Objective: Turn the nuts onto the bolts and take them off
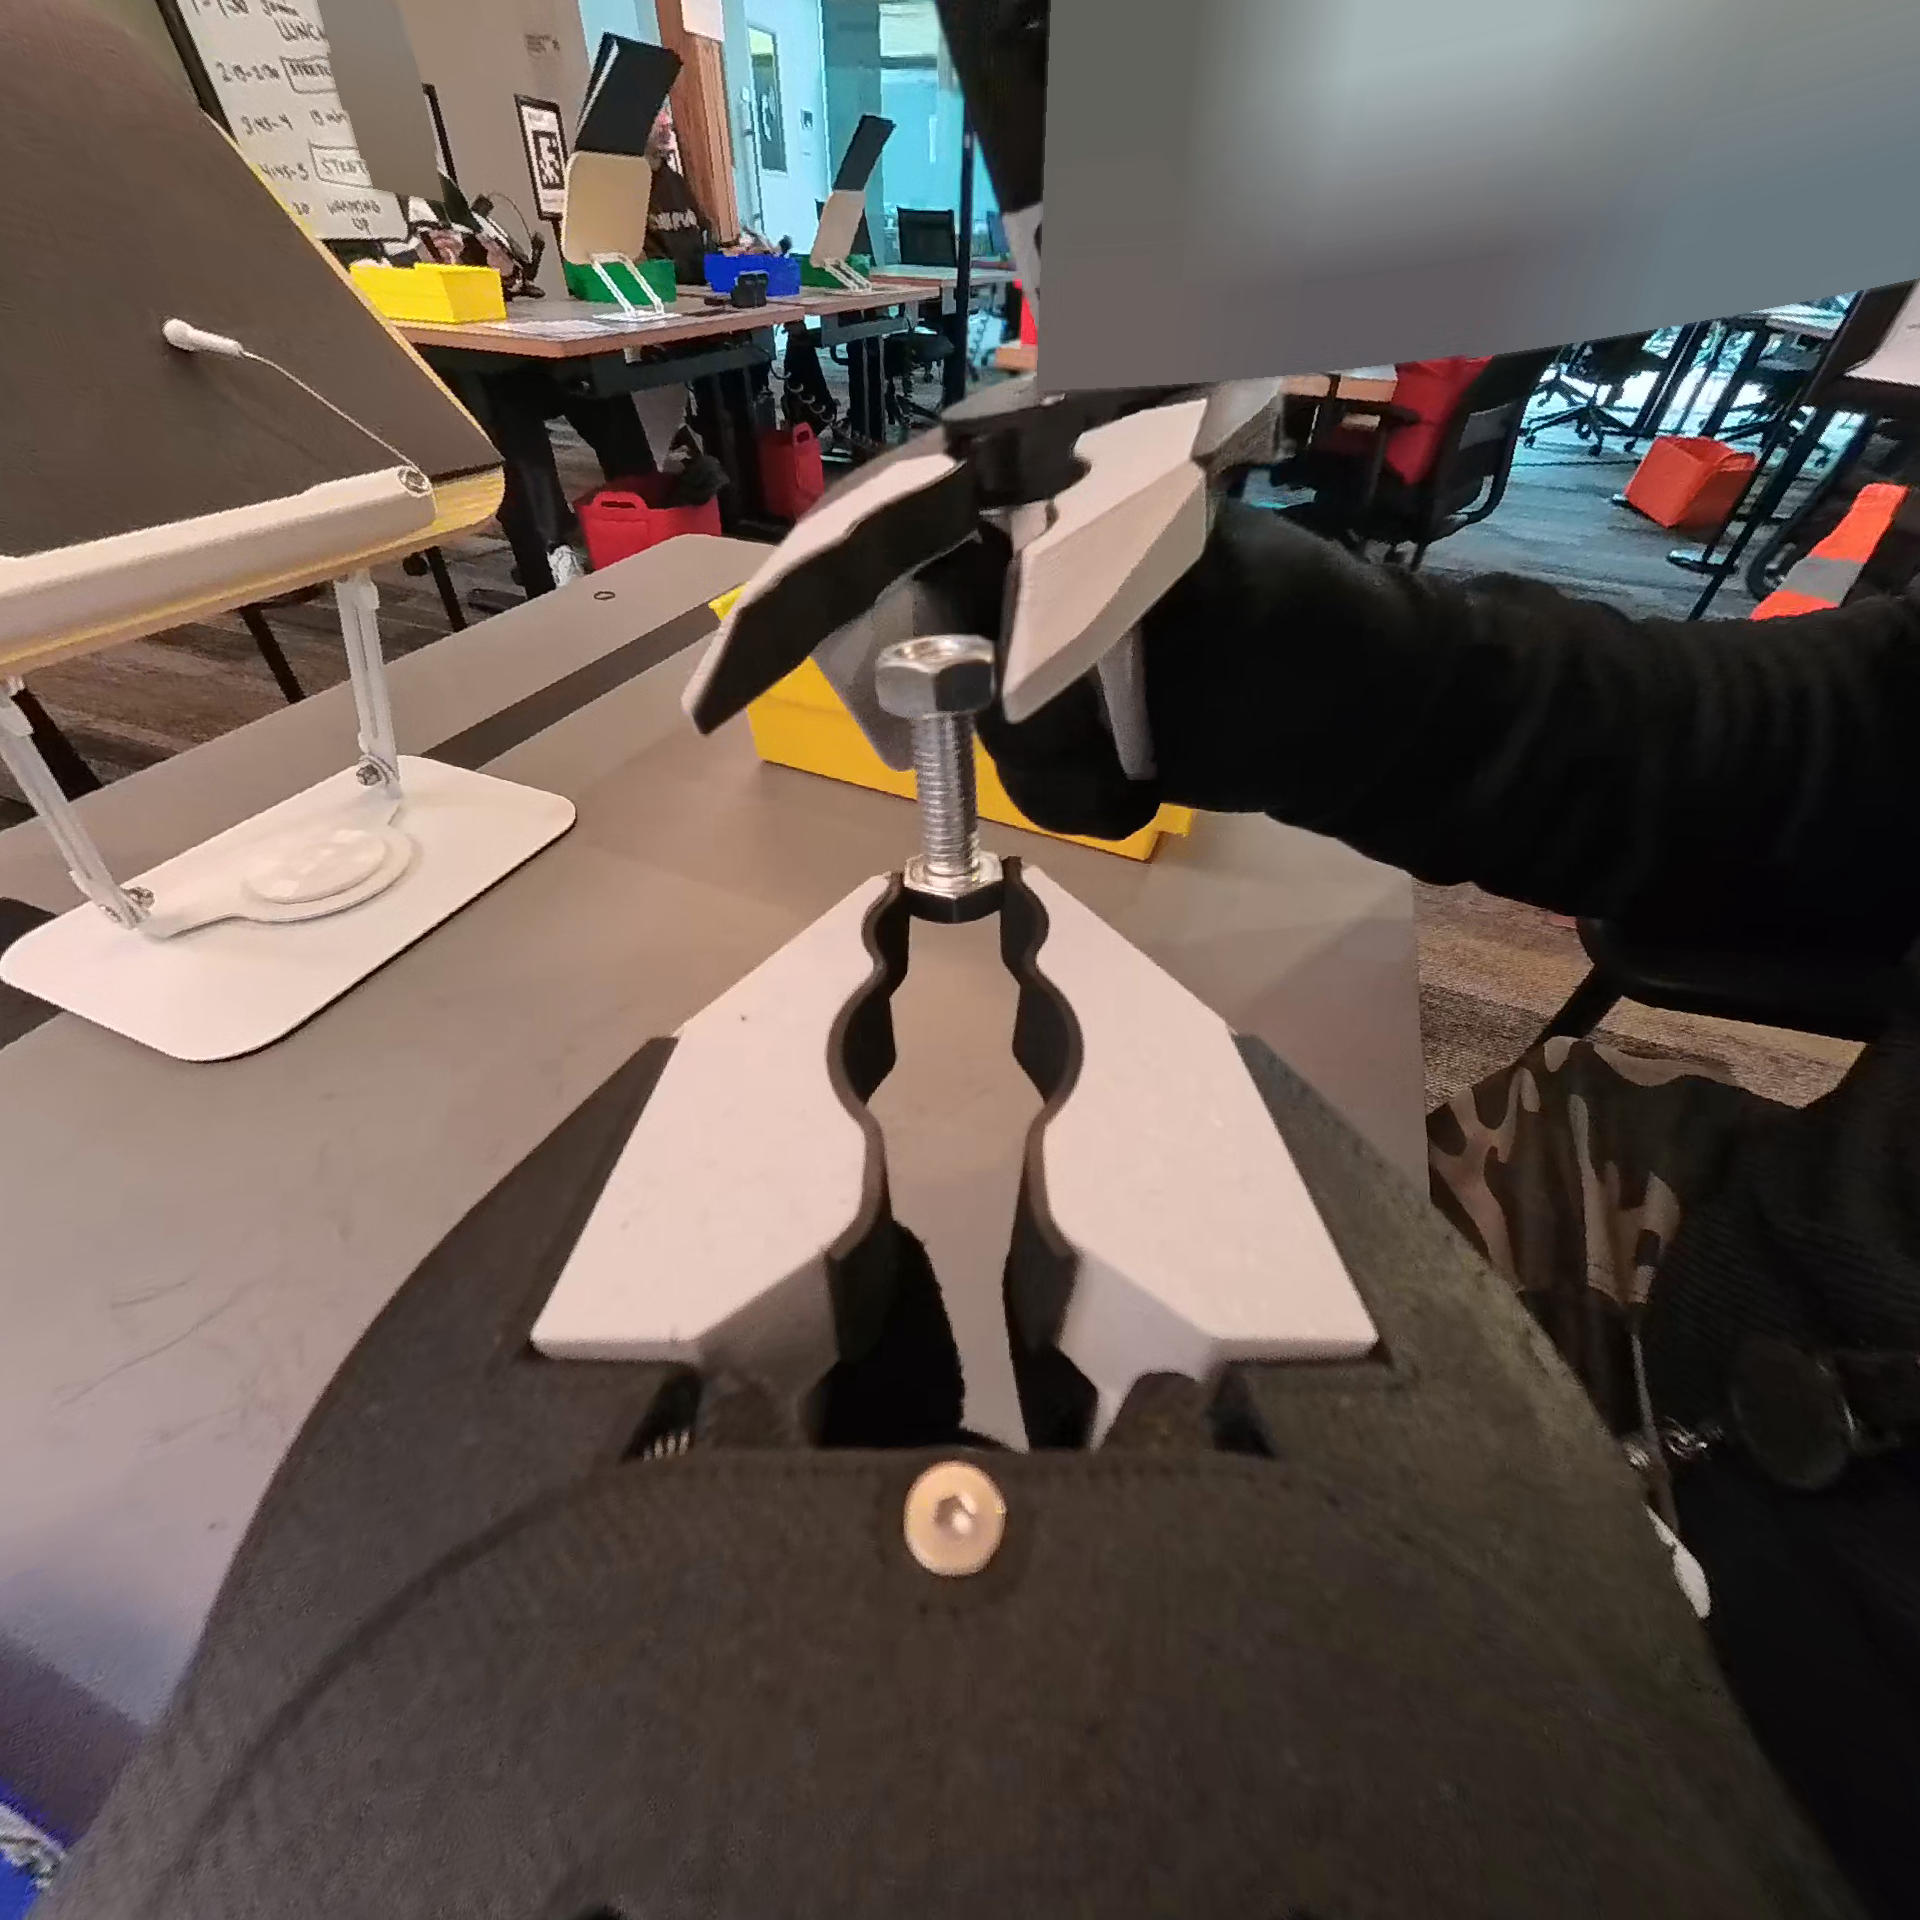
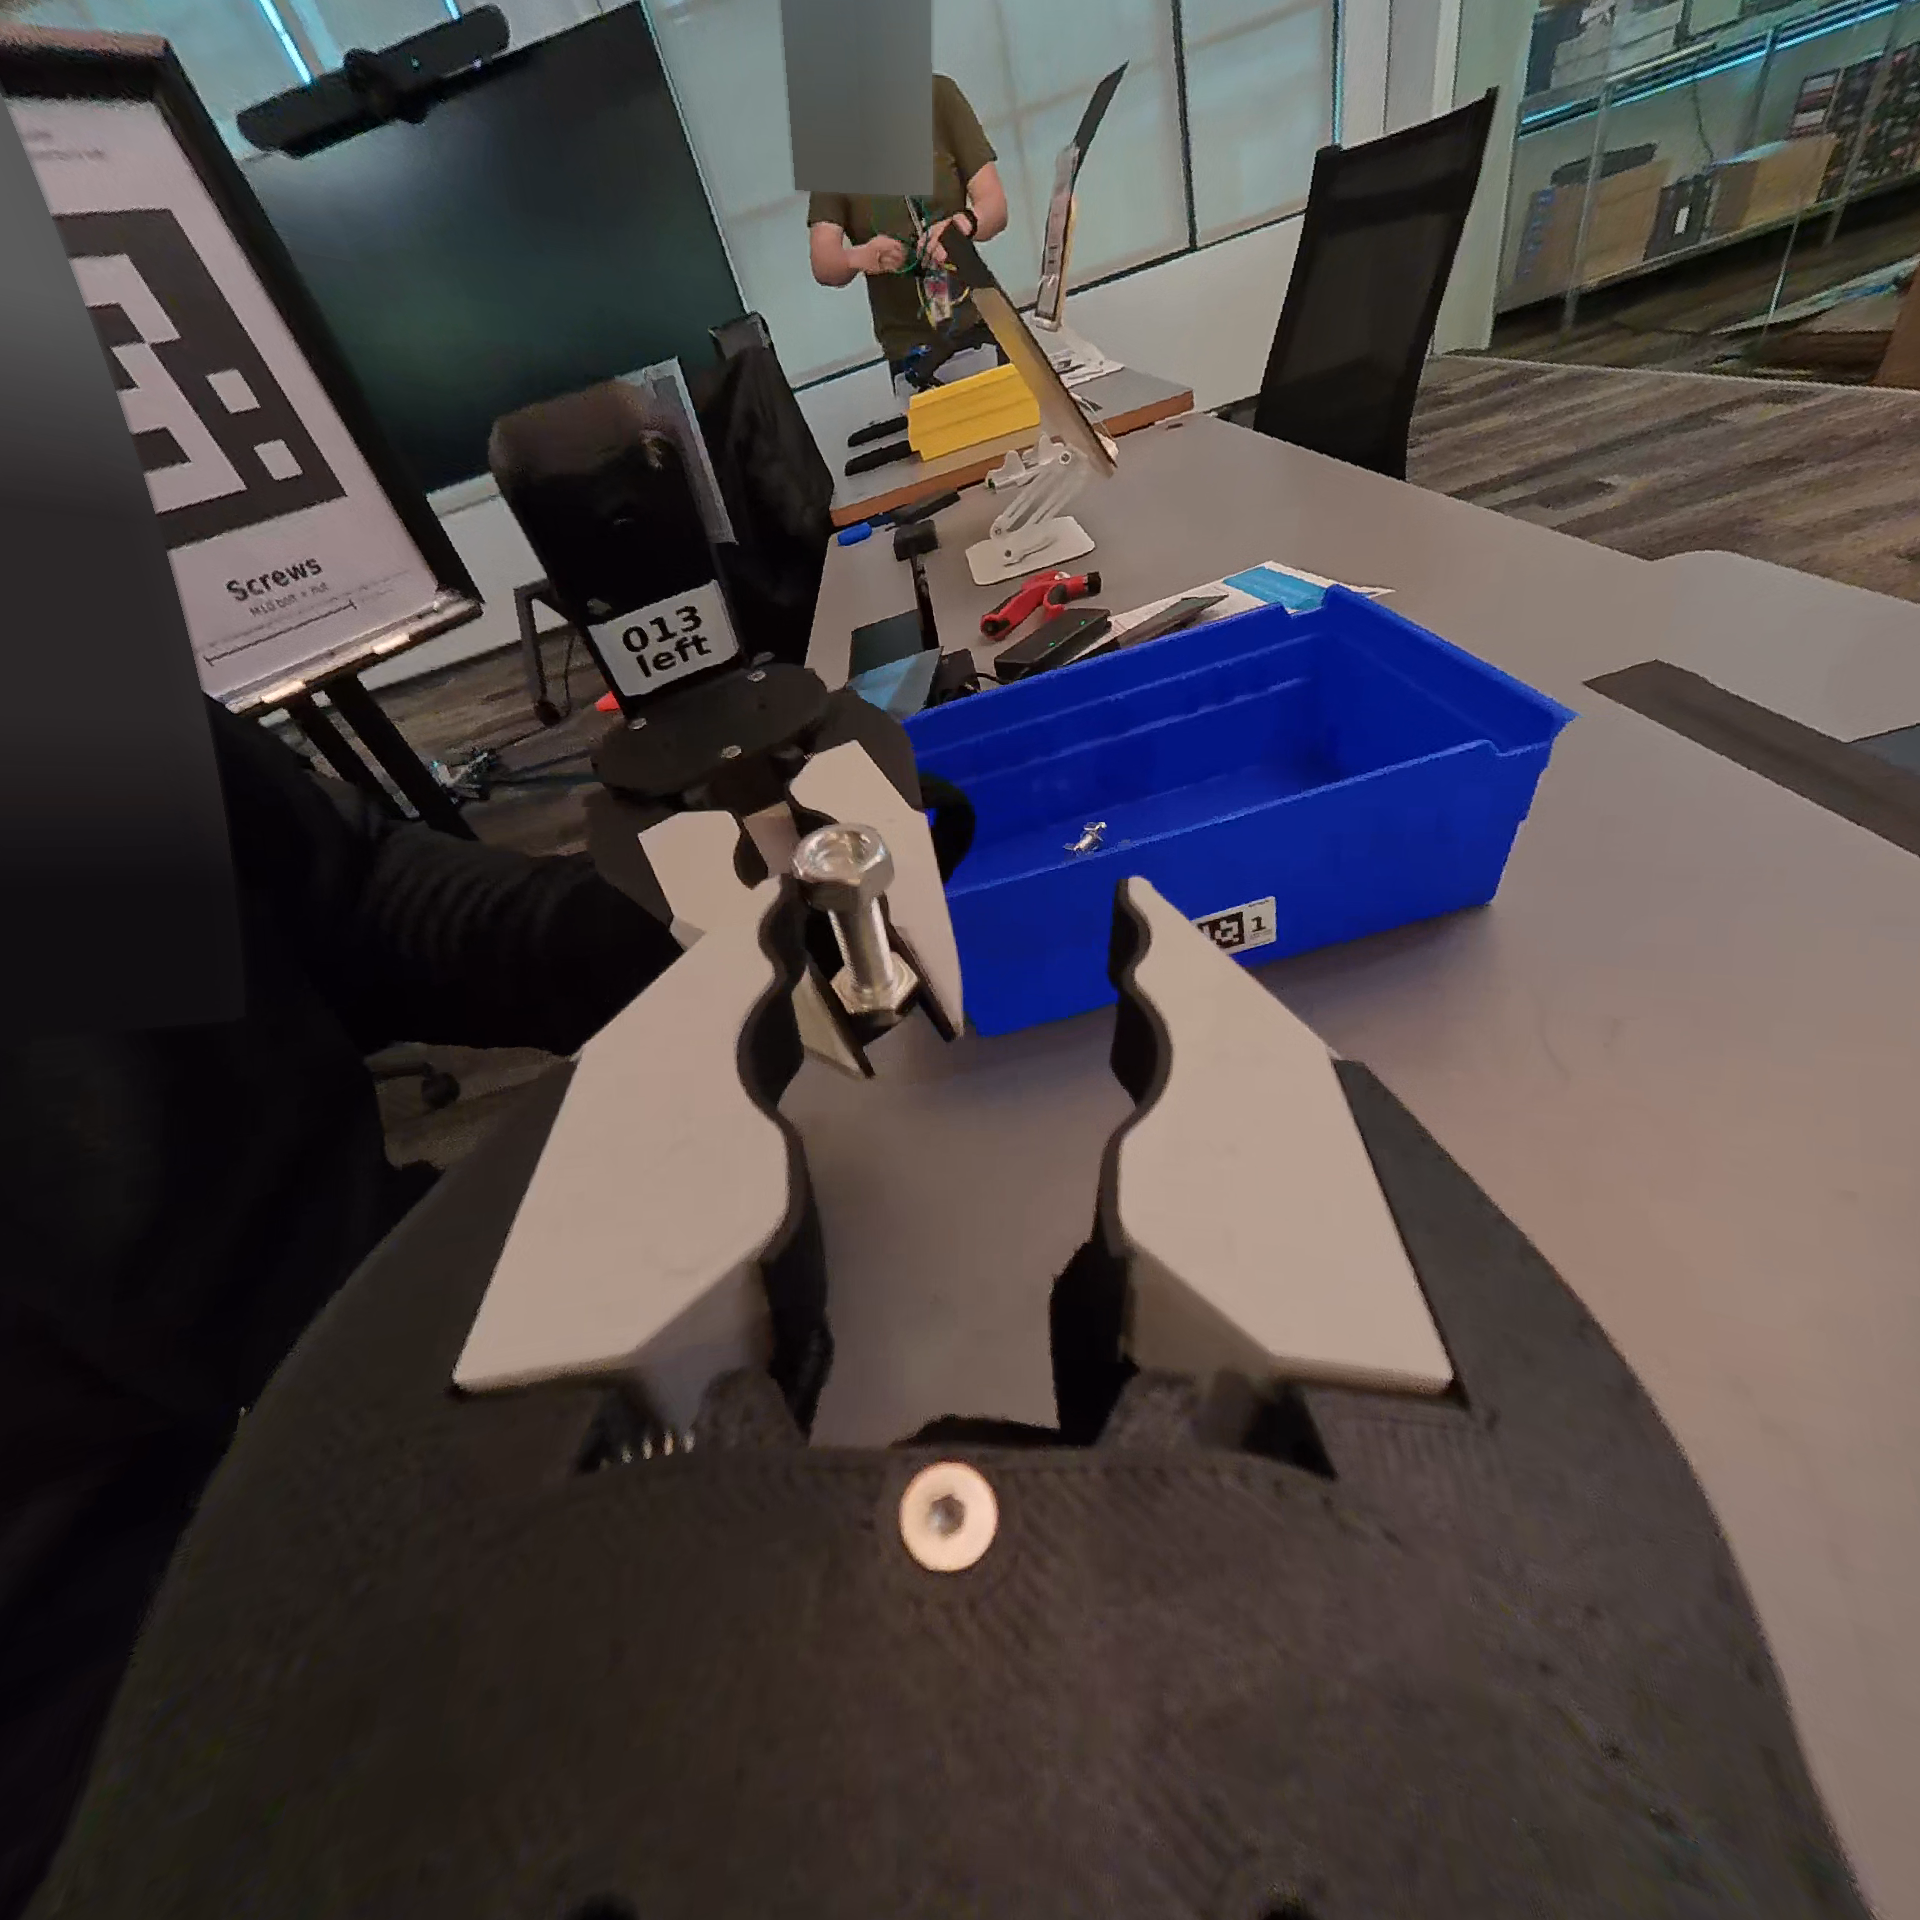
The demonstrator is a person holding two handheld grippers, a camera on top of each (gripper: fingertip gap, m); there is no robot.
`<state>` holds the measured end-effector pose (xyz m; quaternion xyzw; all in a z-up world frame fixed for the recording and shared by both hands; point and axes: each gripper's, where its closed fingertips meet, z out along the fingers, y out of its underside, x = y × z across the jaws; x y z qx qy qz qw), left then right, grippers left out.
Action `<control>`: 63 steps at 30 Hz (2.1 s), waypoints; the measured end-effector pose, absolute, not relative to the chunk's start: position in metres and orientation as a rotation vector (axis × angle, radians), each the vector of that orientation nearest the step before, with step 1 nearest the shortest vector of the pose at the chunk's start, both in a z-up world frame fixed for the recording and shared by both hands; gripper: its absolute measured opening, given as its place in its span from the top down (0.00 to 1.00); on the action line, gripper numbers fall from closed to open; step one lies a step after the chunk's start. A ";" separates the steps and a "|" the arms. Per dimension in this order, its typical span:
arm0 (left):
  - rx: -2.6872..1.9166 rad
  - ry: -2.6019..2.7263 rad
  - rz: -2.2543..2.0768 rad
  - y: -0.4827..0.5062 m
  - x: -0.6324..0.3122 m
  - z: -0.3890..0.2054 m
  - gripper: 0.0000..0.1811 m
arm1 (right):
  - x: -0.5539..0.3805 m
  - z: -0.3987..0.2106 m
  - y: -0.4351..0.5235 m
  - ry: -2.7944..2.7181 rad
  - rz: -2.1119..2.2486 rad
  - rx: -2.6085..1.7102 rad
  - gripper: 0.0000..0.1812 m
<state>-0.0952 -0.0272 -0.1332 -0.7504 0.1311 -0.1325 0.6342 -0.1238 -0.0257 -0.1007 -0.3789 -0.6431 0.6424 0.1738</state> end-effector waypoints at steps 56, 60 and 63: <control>-1.964 0.402 0.067 -0.020 -0.119 -0.173 0.91 | -0.118 -0.127 -0.026 -2.129 1.338 -1.362 0.76; -1.984 0.399 0.138 -0.018 -0.120 -0.177 0.91 | -0.119 -0.139 -0.027 -2.053 1.406 -1.546 0.82; -1.994 0.405 0.198 -0.018 -0.121 -0.177 0.91 | -0.120 -0.145 -0.028 -2.035 1.419 -1.598 0.87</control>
